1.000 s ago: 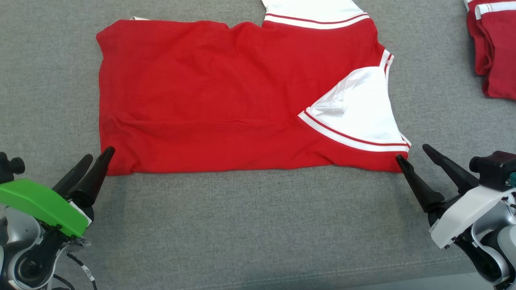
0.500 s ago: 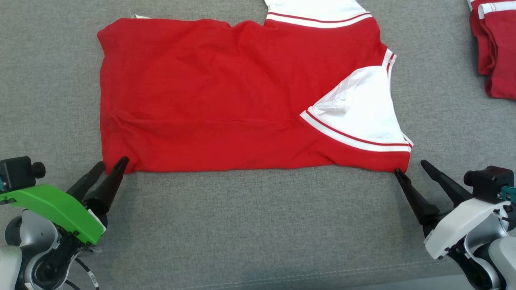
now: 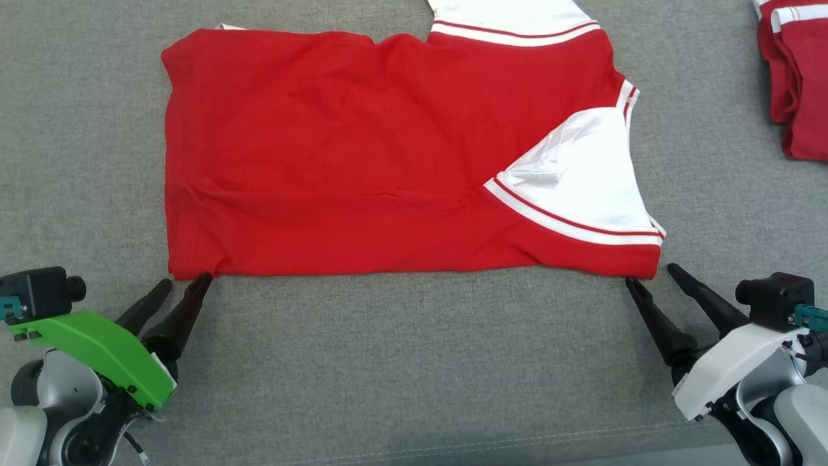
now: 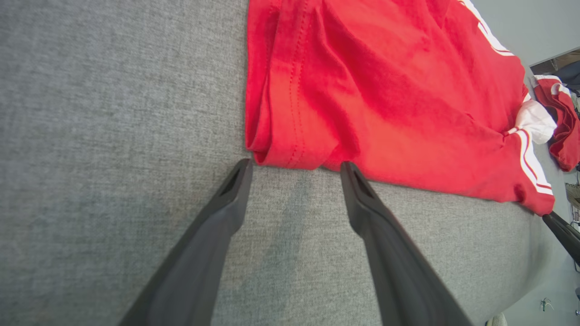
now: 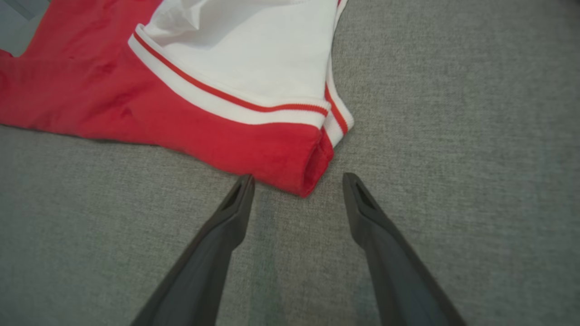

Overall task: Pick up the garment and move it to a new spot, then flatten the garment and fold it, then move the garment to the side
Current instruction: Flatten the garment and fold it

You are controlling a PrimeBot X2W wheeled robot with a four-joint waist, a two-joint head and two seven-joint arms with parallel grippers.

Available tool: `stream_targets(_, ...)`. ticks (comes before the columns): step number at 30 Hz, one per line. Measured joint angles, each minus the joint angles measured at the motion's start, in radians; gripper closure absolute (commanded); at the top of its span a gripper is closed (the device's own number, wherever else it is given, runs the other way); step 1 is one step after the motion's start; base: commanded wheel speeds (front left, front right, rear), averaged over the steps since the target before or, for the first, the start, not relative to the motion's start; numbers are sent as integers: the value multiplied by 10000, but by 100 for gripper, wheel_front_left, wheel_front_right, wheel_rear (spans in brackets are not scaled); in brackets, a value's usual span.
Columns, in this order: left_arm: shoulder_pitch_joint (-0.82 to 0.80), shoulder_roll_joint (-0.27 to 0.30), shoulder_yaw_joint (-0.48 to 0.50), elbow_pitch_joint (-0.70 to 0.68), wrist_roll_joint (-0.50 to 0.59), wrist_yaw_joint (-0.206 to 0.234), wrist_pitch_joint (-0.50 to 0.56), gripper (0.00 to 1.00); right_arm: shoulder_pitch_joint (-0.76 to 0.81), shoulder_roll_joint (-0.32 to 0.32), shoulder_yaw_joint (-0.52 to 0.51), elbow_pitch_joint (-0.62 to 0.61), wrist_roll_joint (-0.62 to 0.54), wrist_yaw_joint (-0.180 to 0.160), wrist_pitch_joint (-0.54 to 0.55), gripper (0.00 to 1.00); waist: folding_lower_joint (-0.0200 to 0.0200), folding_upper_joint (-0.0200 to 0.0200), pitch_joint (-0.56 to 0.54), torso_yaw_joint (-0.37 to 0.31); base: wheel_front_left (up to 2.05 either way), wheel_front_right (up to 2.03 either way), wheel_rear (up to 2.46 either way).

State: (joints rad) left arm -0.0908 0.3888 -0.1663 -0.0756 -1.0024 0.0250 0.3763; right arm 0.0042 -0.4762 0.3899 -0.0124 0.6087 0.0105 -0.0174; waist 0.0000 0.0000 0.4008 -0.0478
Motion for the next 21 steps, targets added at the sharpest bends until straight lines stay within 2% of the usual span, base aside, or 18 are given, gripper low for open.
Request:
stream_targets(13,-6,4,-12,111,86,2,-4,0,-142,13,71,38,-10,27,2,0,0,0,67,11,0,0,0)
stream_targets(21,-286,15,-165,349,226,2,23,0,-559,81,155,186,-10,155,21,0,0,0,194,-2,0,0,0)
